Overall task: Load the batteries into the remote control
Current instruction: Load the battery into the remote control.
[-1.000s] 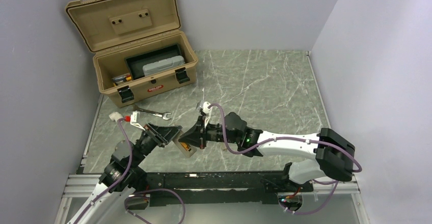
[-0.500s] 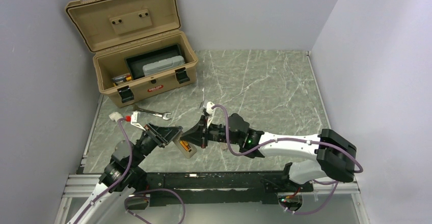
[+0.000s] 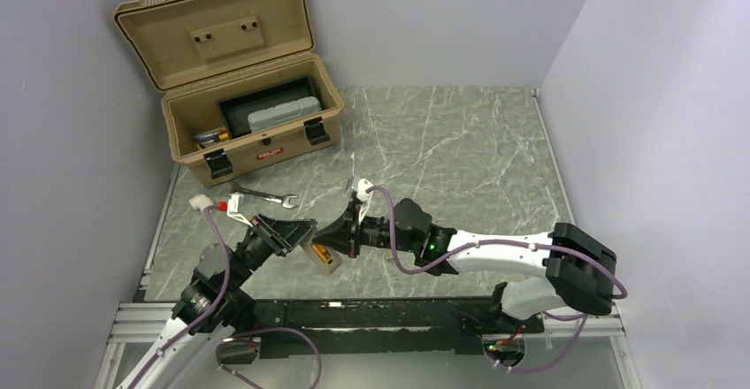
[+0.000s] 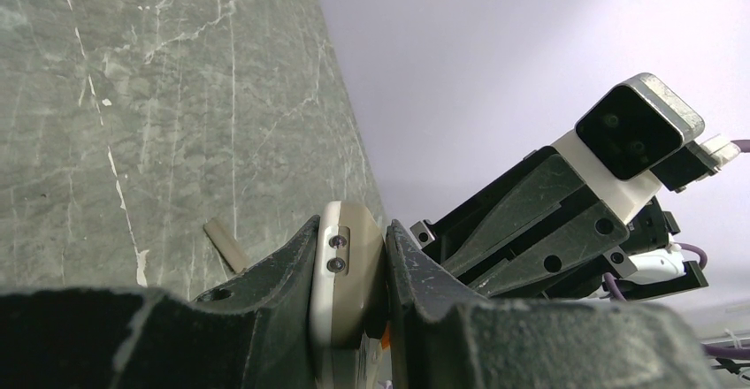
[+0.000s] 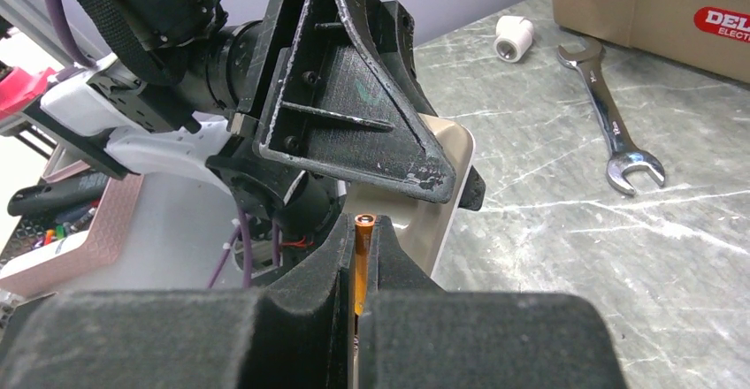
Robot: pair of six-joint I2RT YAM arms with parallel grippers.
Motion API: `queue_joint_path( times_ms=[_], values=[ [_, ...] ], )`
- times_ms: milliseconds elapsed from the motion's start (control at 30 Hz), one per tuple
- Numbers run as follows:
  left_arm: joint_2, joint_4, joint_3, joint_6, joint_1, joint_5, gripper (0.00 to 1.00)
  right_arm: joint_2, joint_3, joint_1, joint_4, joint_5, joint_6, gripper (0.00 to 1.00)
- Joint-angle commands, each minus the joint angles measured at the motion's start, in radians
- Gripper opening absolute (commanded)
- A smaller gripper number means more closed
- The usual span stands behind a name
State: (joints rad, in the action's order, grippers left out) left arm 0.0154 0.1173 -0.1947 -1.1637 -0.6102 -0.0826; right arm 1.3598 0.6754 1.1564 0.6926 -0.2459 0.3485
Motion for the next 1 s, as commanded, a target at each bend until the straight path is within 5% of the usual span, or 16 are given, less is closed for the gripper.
queue_joint_path(
  times_ms=[0,967],
  values=[
    [-0.012,-0.059,-0.016,-0.016,0.001,-0.011,0.0,-0.023,-0.014,0.001,0.037,0.007,-0.046,0.02],
    [0.005,-0.085,-0.021,-0.018,0.001,-0.011,0.0,-0.031,0.017,0.002,-0.112,-0.049,-0.126,0.0]
  ],
)
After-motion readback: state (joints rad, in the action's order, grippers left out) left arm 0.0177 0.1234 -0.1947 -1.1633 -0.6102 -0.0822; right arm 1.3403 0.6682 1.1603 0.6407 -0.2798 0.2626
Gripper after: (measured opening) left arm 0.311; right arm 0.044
